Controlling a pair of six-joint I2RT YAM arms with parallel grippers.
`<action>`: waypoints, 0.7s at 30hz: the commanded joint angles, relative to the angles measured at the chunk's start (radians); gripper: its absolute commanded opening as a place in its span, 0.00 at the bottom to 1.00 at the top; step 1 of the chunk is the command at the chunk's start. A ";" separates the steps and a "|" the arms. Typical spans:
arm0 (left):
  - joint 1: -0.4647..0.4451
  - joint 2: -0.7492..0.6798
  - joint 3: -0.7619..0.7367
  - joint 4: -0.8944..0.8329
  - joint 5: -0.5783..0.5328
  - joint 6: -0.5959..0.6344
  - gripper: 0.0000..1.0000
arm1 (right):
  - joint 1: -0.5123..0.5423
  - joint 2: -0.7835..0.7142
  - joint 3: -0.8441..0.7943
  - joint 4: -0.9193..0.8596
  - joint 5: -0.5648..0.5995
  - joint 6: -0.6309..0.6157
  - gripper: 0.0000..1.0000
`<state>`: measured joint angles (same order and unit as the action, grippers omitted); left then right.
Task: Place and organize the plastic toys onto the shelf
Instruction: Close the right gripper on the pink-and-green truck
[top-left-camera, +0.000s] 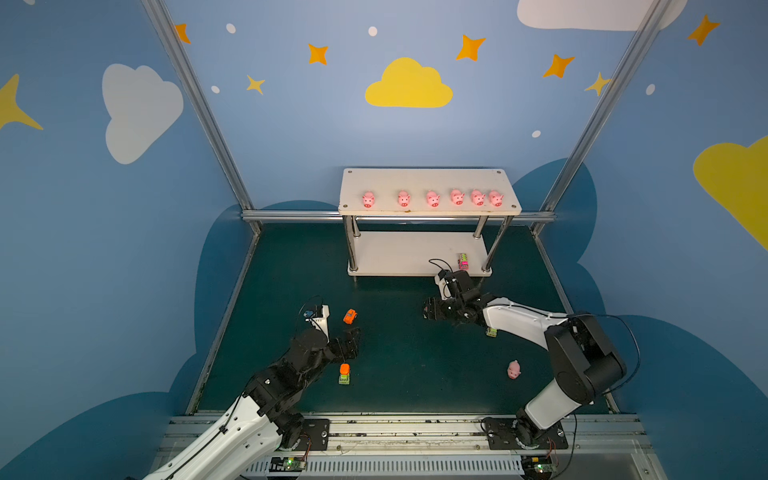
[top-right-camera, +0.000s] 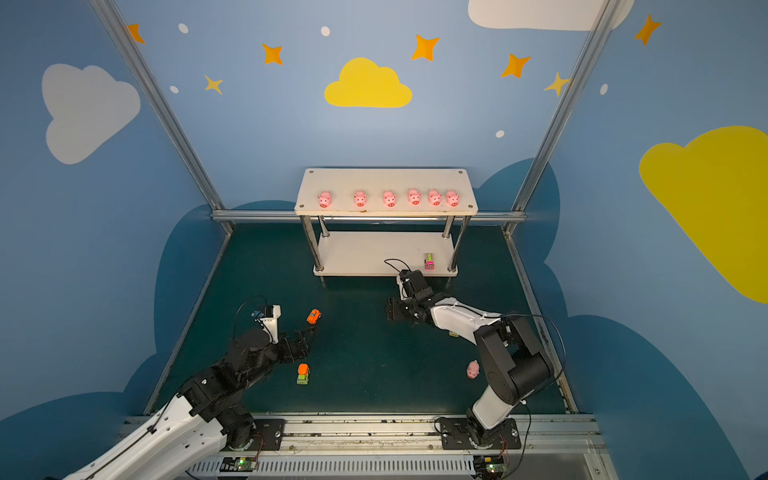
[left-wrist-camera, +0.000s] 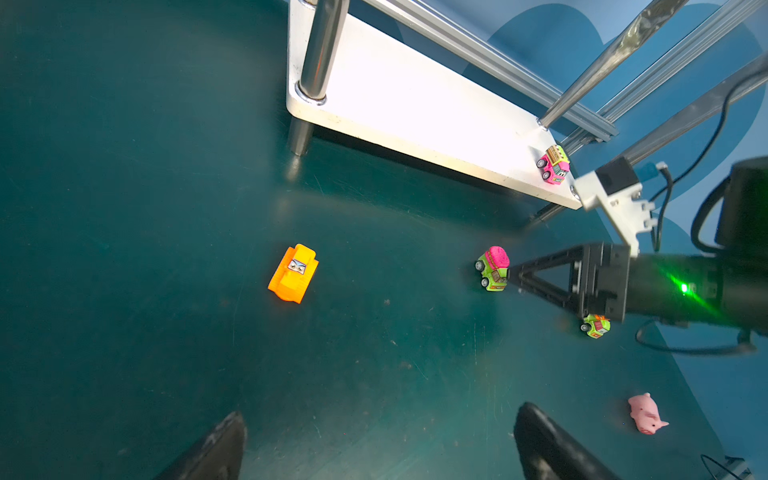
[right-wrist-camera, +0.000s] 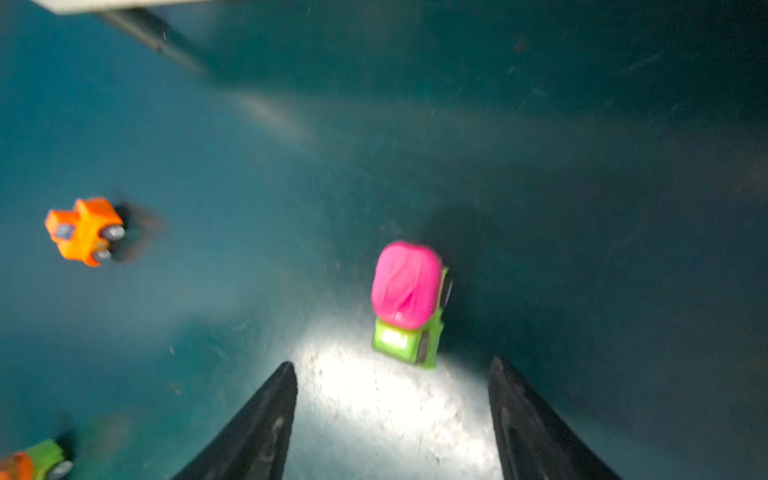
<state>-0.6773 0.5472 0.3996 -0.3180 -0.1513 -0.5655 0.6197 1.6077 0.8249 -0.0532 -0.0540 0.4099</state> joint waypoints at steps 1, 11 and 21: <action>-0.004 0.003 -0.011 0.003 -0.008 -0.004 1.00 | 0.037 -0.025 -0.055 0.133 0.125 -0.007 0.72; -0.004 0.008 -0.010 -0.001 -0.010 -0.005 1.00 | 0.041 0.028 -0.088 0.255 0.173 -0.011 0.71; -0.004 0.018 -0.009 0.005 -0.007 -0.002 1.00 | 0.043 0.105 -0.097 0.377 0.217 0.000 0.67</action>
<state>-0.6773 0.5632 0.3969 -0.3180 -0.1513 -0.5655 0.6624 1.6871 0.7326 0.2661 0.1341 0.4107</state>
